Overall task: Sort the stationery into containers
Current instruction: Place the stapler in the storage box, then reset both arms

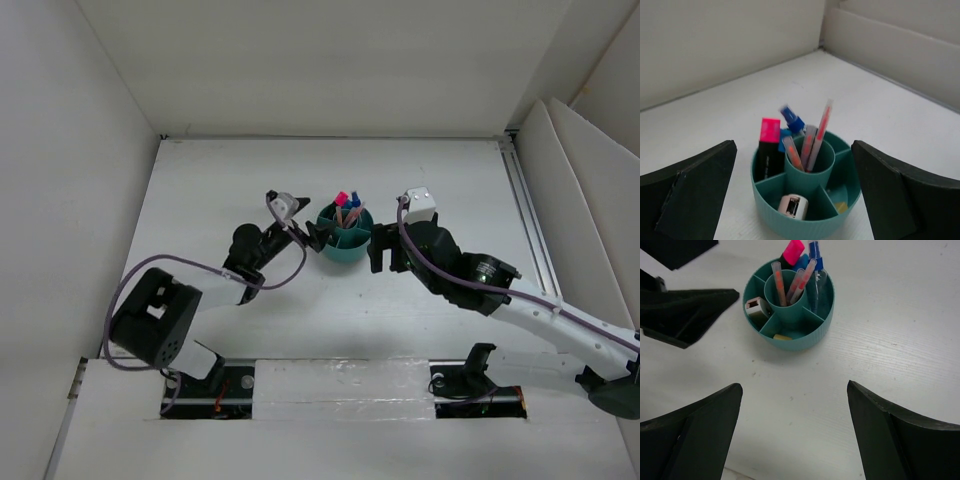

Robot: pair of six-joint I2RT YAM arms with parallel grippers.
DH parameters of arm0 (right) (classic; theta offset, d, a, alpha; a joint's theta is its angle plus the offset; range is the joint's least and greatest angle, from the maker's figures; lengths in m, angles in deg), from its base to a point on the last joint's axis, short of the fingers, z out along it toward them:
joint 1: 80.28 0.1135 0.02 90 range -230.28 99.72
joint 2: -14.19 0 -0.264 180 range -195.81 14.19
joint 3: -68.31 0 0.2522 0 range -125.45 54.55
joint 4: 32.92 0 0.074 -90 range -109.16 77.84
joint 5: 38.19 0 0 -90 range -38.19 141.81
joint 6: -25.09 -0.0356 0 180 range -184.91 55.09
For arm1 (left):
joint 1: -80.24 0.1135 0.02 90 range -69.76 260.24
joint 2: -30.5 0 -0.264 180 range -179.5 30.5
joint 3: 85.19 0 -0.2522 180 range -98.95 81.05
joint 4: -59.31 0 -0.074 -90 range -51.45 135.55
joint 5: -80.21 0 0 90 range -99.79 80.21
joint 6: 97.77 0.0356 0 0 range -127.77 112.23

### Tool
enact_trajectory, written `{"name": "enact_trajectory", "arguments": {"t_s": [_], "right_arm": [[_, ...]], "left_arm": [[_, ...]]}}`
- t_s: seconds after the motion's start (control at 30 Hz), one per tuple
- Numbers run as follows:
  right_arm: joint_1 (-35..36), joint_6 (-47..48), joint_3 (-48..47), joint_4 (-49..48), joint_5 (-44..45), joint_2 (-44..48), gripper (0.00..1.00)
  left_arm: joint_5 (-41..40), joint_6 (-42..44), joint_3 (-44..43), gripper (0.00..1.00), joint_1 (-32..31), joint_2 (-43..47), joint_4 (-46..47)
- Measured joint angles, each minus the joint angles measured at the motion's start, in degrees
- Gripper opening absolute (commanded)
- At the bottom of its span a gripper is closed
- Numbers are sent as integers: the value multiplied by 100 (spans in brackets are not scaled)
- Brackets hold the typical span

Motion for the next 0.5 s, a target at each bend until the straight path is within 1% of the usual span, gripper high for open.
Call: {"name": "enact_trajectory", "arguments": {"t_s": [0.03, 0.07, 0.2, 0.27, 0.4, 0.5], "right_arm": [[0, 0, 0, 0, -2, 0, 93], [0, 0, 0, 0, -4, 0, 100], [0, -4, 0, 7, 15, 9, 100], [0, -50, -28, 85, 50, 46, 100], [0, -295, -350, 503, 262, 160, 100], [0, -501, -612, 817, 509, 396, 100]], "left_arm": [[-114, -26, 22, 100, -7, 234, -33], [-249, -66, 35, 100, -28, 503, -120], [-1180, -409, -31, 100, -195, 1740, -846], [-1908, -846, -354, 100, -275, 2271, -1733], [-3362, -2037, -1379, 100, -251, 2872, -4166], [-3976, -2820, -1821, 100, -203, 3228, -5766]]}}
